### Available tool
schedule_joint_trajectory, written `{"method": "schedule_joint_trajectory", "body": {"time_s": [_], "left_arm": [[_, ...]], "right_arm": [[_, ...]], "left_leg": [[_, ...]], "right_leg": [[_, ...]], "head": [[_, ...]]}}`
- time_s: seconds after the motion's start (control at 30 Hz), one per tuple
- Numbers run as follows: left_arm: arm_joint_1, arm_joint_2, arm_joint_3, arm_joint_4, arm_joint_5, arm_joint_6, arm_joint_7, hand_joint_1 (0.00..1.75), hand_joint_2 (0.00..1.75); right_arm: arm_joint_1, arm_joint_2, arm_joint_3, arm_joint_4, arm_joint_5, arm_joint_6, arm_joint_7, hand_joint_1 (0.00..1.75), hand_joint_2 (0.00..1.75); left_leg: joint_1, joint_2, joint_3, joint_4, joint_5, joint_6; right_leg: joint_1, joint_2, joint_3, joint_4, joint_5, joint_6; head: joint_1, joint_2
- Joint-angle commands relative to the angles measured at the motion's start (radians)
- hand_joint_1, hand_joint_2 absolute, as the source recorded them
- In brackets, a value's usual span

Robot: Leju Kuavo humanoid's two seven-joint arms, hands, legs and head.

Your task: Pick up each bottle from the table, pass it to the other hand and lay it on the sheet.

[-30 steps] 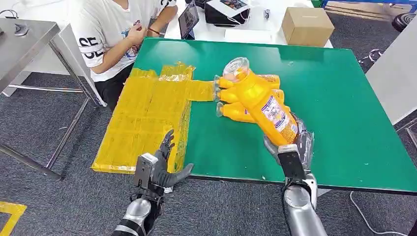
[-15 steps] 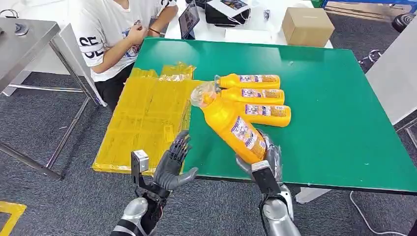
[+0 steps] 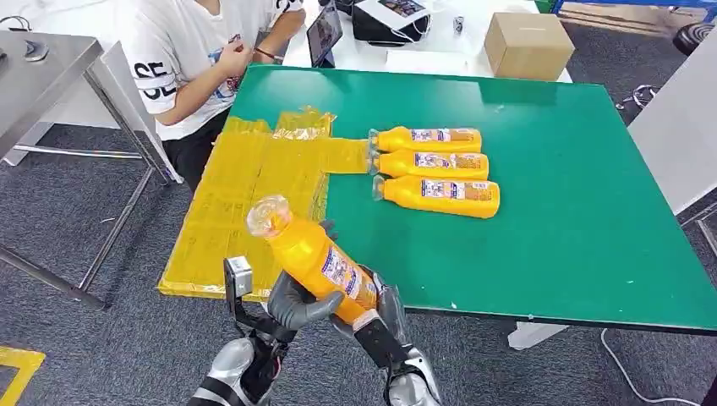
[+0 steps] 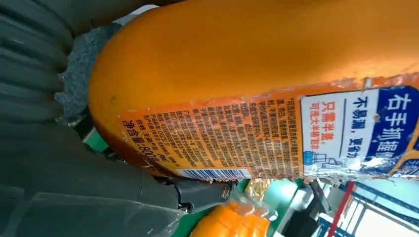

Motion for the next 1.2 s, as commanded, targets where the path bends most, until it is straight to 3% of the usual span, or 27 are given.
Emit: {"method": "schedule_joint_trajectory", "body": {"time_s": [0.03, 0.53, 0.57, 0.6, 0.63, 0.97, 1.0, 1.2], "left_arm": [[-0.020, 0.030, -0.051, 0.004, -0.008, 0.002, -0.001, 0.00, 1.75], [-0.022, 0.024, -0.048, 0.019, -0.091, 0.064, -0.032, 0.00, 1.75], [-0.020, 0.023, -0.045, 0.016, -0.091, 0.063, -0.033, 0.28, 1.75], [-0.019, 0.022, -0.044, 0.014, -0.092, 0.064, -0.033, 1.61, 1.75], [-0.019, 0.022, -0.044, 0.014, -0.092, 0.064, -0.033, 1.75, 1.75], [-0.019, 0.022, -0.044, 0.014, -0.092, 0.064, -0.033, 1.75, 1.75], [-0.009, 0.029, -0.042, 0.017, 0.055, -0.097, 0.014, 1.75, 1.75], [0.000, 0.044, -0.049, 0.014, 0.069, -0.132, 0.012, 1.75, 1.75]], "right_arm": [[-0.059, 0.022, 0.060, 0.194, -0.001, 0.051, 0.001, 1.75, 1.75], [-0.070, 0.041, 0.114, 0.241, 0.011, 0.069, 0.001, 1.75, 1.75], [-0.070, 0.040, 0.114, 0.240, 0.011, 0.069, 0.001, 1.75, 1.75], [-0.069, 0.040, 0.115, 0.239, 0.010, 0.070, 0.001, 1.75, 1.75], [-0.069, 0.040, 0.115, 0.239, 0.010, 0.070, 0.001, 1.75, 1.75], [-0.069, 0.040, 0.115, 0.239, 0.010, 0.070, 0.001, 1.75, 1.75], [-0.073, 0.037, 0.119, 0.247, 0.019, 0.071, 0.001, 1.75, 1.75], [-0.080, 0.036, 0.112, 0.256, 0.025, 0.056, 0.001, 1.75, 1.75]], "left_leg": [[0.002, 0.001, 0.008, -0.001, -0.003, -0.003], [0.001, 0.000, 0.005, 0.000, -0.002, -0.002], [0.001, 0.000, 0.002, 0.000, -0.001, -0.001], [0.002, 0.000, 0.005, 0.000, -0.002, -0.002], [0.002, 0.001, 0.007, 0.000, -0.003, -0.002], [0.002, 0.000, 0.005, 0.000, -0.003, -0.002], [0.001, 0.000, 0.005, 0.000, -0.002, -0.002], [0.001, 0.001, 0.005, 0.000, -0.002, -0.002]], "right_leg": [[0.002, 0.003, 0.008, -0.002, -0.002, -0.003], [0.001, 0.001, 0.005, -0.001, -0.002, -0.002], [0.001, 0.001, 0.002, -0.001, -0.001, -0.001], [0.001, 0.001, 0.005, -0.001, -0.002, -0.002], [0.002, 0.002, 0.006, -0.001, -0.003, -0.003], [0.002, 0.001, 0.005, -0.001, -0.002, -0.002], [0.001, 0.001, 0.004, -0.001, -0.002, -0.002], [0.001, 0.002, 0.004, -0.001, -0.002, -0.002]], "head": [[0.000, 0.000], [0.000, 0.000], [0.000, 0.000], [0.000, 0.000], [0.000, 0.000], [0.000, 0.000], [0.000, 0.000], [0.000, 0.000]]}}
